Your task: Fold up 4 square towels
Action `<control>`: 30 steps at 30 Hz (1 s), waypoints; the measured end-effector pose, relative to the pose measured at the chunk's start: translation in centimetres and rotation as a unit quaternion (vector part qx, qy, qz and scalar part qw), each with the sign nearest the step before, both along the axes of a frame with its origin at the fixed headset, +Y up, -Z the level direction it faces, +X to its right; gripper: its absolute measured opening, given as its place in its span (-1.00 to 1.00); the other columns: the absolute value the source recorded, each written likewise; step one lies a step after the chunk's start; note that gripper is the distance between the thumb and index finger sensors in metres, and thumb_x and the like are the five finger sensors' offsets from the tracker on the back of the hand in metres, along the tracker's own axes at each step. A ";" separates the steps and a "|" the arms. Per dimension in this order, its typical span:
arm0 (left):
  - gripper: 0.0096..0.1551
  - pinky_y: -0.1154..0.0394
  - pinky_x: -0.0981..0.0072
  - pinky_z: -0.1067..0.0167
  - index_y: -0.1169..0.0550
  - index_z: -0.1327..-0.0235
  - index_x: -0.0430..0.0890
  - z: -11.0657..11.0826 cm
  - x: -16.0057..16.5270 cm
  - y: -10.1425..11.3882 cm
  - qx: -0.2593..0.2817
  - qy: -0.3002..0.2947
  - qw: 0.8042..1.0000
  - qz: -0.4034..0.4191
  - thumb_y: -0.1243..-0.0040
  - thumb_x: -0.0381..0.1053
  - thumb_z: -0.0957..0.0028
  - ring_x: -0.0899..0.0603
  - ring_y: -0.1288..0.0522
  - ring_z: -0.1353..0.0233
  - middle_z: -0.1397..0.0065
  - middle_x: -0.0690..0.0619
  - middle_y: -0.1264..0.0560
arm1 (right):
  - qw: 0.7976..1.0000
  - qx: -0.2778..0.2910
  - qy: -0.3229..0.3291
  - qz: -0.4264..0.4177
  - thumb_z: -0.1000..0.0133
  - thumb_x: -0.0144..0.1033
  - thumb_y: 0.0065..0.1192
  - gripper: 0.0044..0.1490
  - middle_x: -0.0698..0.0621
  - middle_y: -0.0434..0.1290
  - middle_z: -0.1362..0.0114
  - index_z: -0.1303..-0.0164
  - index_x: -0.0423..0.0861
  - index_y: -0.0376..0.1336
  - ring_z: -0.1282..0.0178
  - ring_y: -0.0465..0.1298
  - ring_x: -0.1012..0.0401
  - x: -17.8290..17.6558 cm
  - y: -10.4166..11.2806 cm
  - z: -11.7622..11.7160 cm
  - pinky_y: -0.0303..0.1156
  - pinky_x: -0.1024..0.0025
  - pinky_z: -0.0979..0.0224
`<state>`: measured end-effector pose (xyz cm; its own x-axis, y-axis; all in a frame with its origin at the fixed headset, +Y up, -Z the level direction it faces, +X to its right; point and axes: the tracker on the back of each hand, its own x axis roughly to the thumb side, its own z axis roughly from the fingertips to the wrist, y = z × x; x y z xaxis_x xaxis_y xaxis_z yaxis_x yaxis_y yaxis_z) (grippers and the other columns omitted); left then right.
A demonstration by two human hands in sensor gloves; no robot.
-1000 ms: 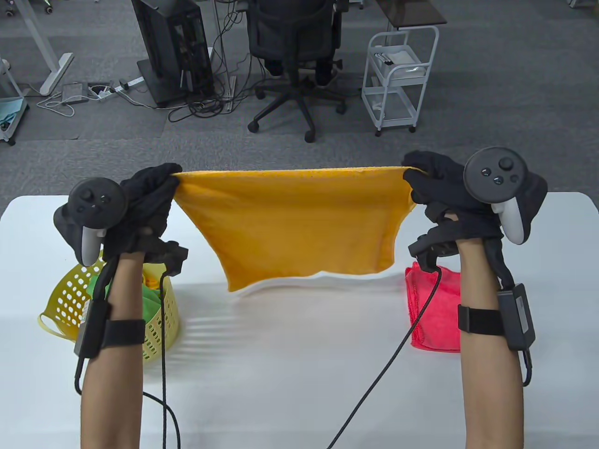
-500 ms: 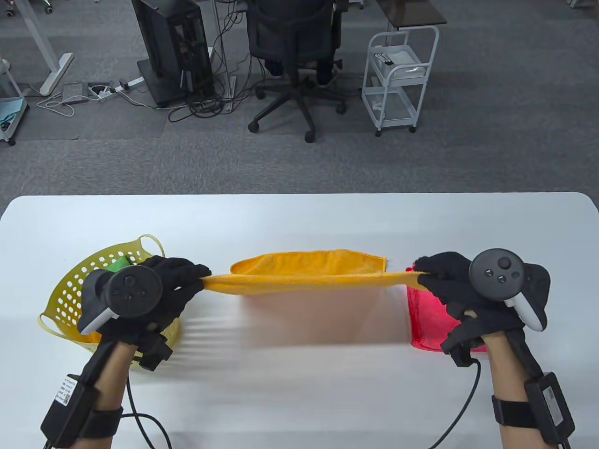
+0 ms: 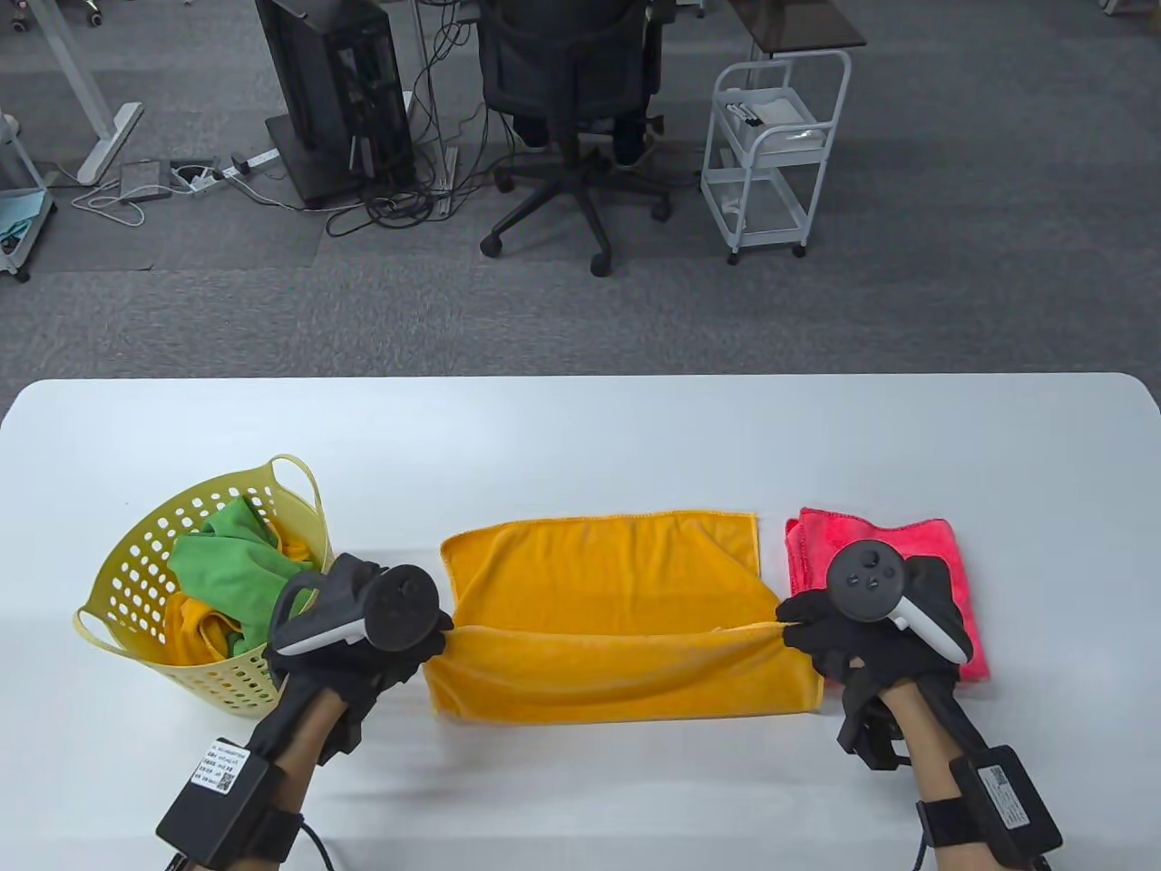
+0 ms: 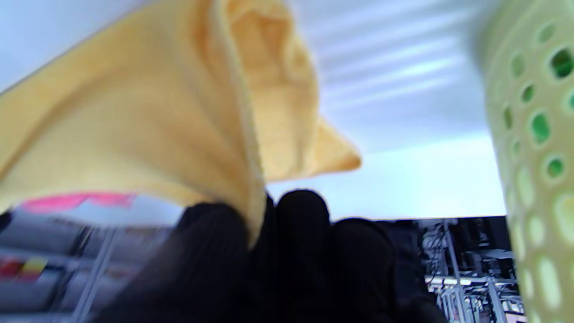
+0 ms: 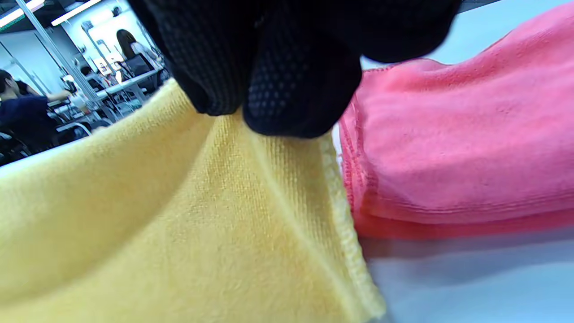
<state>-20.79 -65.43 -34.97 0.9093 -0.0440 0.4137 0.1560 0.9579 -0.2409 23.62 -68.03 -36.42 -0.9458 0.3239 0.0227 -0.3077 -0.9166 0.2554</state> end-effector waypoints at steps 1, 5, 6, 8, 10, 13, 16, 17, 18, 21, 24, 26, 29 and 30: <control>-0.61 -0.08 -0.30 -0.57 -0.73 -0.19 0.00 -0.2 0.3 -0.3 0.007 0.007 1.000 -0.016 -0.33 0.08 -0.19 -0.32 -0.48 -0.48 -0.44 -0.04 -0.61 | 1.000 -0.004 0.000 0.003 -0.18 -0.28 0.58 -0.51 -0.12 0.66 -0.14 -0.27 -0.17 0.48 0.21 0.70 0.22 0.0 -0.1 -0.3 0.59 0.36 0.14; -0.61 -0.04 -0.31 -0.57 -0.73 -0.19 0.00 -1.6 1.2 -0.5 0.036 0.039 0.997 -0.056 -0.33 0.08 -0.19 -0.33 -0.47 -0.48 -0.45 -0.04 -0.60 | 1.000 -0.006 -0.011 0.000 -0.18 -0.27 0.58 -0.43 -0.12 0.67 -0.12 -0.31 -0.25 0.43 0.23 0.71 0.22 0.4 0.0 -2.0 0.59 0.37 0.16; -0.61 -0.03 -0.31 -0.57 -0.73 -0.20 -0.01 -2.1 1.4 -0.4 0.032 0.052 0.996 -0.061 -0.33 0.07 -0.20 -0.34 -0.46 -0.49 -0.46 -0.05 -0.60 | 1.000 -0.008 -0.014 -0.003 -0.17 -0.26 0.59 -0.41 -0.12 0.67 -0.12 -0.32 -0.27 0.42 0.24 0.72 0.22 0.5 0.1 -2.4 0.59 0.37 0.17; -0.61 -0.02 -0.31 -0.57 -0.72 -0.21 0.00 -3.4 1.9 -0.1 0.031 0.073 0.994 -0.076 -0.32 0.07 -0.20 -0.35 -0.45 -0.50 -0.46 -0.05 -0.59 | 0.999 -0.011 -0.025 -0.018 -0.17 -0.26 0.58 -0.41 -0.13 0.68 -0.10 -0.30 -0.28 0.41 0.25 0.72 0.22 0.6 0.6 -3.9 0.59 0.37 0.19; -0.61 -0.02 -0.31 -0.57 -0.71 -0.23 0.01 -4.5 2.2 0.1 0.040 0.090 0.991 -0.090 -0.32 0.07 -0.21 -0.35 -0.45 -0.50 -0.47 -0.05 -0.59 | 0.999 -0.006 -0.032 -0.023 -0.17 -0.25 0.59 -0.44 -0.12 0.69 -0.09 -0.27 -0.25 0.42 0.26 0.73 0.22 0.6 0.9 -5.1 0.60 0.37 0.20; -0.61 -0.01 -0.32 -0.57 -0.69 -0.26 0.11 -6.6 2.6 0.1 0.051 0.123 0.984 -0.121 -0.30 0.10 -0.20 -0.35 -0.44 -0.51 -0.48 -0.06 -0.58 | 0.999 -0.007 -0.042 -0.034 -0.17 -0.24 0.59 -0.48 -0.11 0.69 -0.12 -0.26 -0.19 0.44 0.24 0.73 0.20 0.6 1.1 -7.3 0.59 0.36 0.18; -0.61 0.00 -0.32 -0.57 -0.66 -0.27 0.18 -8.7 3.0 -0.4 0.044 0.150 0.975 -0.156 -0.28 0.12 -0.21 -0.36 -0.42 -0.52 -0.50 -0.08 -0.56 | 0.997 -0.014 -0.066 -0.044 -0.18 -0.24 0.58 -0.49 -0.12 0.68 -0.16 -0.28 -0.16 0.45 0.21 0.72 0.18 0.4 0.5 -9.6 0.58 0.35 0.15; -0.61 0.00 -0.32 -0.57 -0.66 -0.27 0.18 -9.3 3.1 -0.6 0.049 0.160 0.972 -0.164 -0.28 0.12 -0.21 -0.36 -0.42 -0.52 -0.50 -0.08 -0.56 | 0.996 -0.020 -0.075 -0.048 -0.19 -0.24 0.57 -0.49 -0.12 0.67 -0.18 -0.29 -0.16 0.45 0.20 0.72 0.18 0.4 0.2 -10.4 0.58 0.34 0.15; -0.61 0.00 -0.32 -0.57 -0.66 -0.27 0.19 -9.8 3.2 -0.7 0.051 0.169 0.969 -0.171 -0.27 0.13 -0.21 -0.36 -0.42 -0.52 -0.50 -0.08 -0.56 | 0.995 -0.023 -0.083 -0.050 -0.19 -0.24 0.56 -0.49 -0.13 0.67 -0.20 -0.30 -0.15 0.45 0.19 0.71 0.17 0.3 -0.2 -11.1 0.58 0.34 0.14; -0.61 0.01 -0.33 -0.57 -0.65 -0.28 0.19 -11.0 3.5 -1.3 0.042 0.201 0.960 -0.189 -0.26 0.13 -0.21 -0.37 -0.42 -0.52 -0.51 -0.09 -0.55 | 0.994 -0.033 -0.098 -0.048 -0.21 -0.24 0.55 -0.50 -0.14 0.65 -0.23 -0.31 -0.15 0.46 0.18 0.71 0.16 0.1 -1.3 -12.7 0.57 0.33 0.13; -0.61 0.00 -0.33 -0.57 -0.65 -0.29 0.19 -12.1 4.0 -2.3 0.047 0.213 0.955 -0.200 -0.25 0.13 -0.22 -0.37 -0.42 -0.52 -0.51 -0.09 -0.55 | 0.992 -0.043 -0.110 -0.041 -0.22 -0.25 0.54 -0.51 -0.15 0.65 -0.24 -0.31 -0.15 0.45 0.18 0.71 0.15 -0.2 -2.5 -14.1 0.57 0.32 0.13; -0.61 0.00 -0.33 -0.57 -0.65 -0.28 0.18 -12.8 4.2 -3.2 0.048 0.220 0.952 -0.206 -0.25 0.13 -0.22 -0.37 -0.43 -0.51 -0.50 -0.09 -0.55 | 0.992 -0.049 -0.113 -0.037 -0.22 -0.25 0.53 -0.51 -0.15 0.65 -0.23 -0.31 -0.15 0.45 0.18 0.71 0.15 -0.3 -3.3 -14.8 0.57 0.32 0.13; -0.62 0.00 -0.32 -0.57 -0.65 -0.28 0.19 -13.7 4.4 -4.5 0.032 0.216 0.949 -0.225 -0.25 0.13 -0.22 -0.36 -0.43 -0.52 -0.50 -0.09 -0.56 | 0.991 -0.056 -0.118 -0.034 -0.22 -0.24 0.53 -0.51 -0.15 0.65 -0.23 -0.32 -0.15 0.45 0.18 0.71 0.16 -0.5 -4.5 -15.6 0.57 0.32 0.13; -0.62 0.00 -0.32 -0.57 -0.65 -0.27 0.19 -14.0 4.5 -4.9 0.030 0.216 0.949 -0.229 -0.25 0.13 -0.22 -0.37 -0.43 -0.51 -0.50 -0.08 -0.56 | 0.990 -0.062 -0.122 -0.034 -0.23 -0.25 0.52 -0.51 -0.15 0.66 -0.22 -0.31 -0.15 0.45 0.18 0.71 0.15 -0.6 -4.9 -15.9 0.57 0.32 0.13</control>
<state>-16.33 -70.36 -48.95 0.8732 -0.4872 -0.0097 0.4580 0.8273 -0.3254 23.05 -72.97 -52.29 -0.8944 0.3728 -0.2471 -0.4337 -0.8579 0.2755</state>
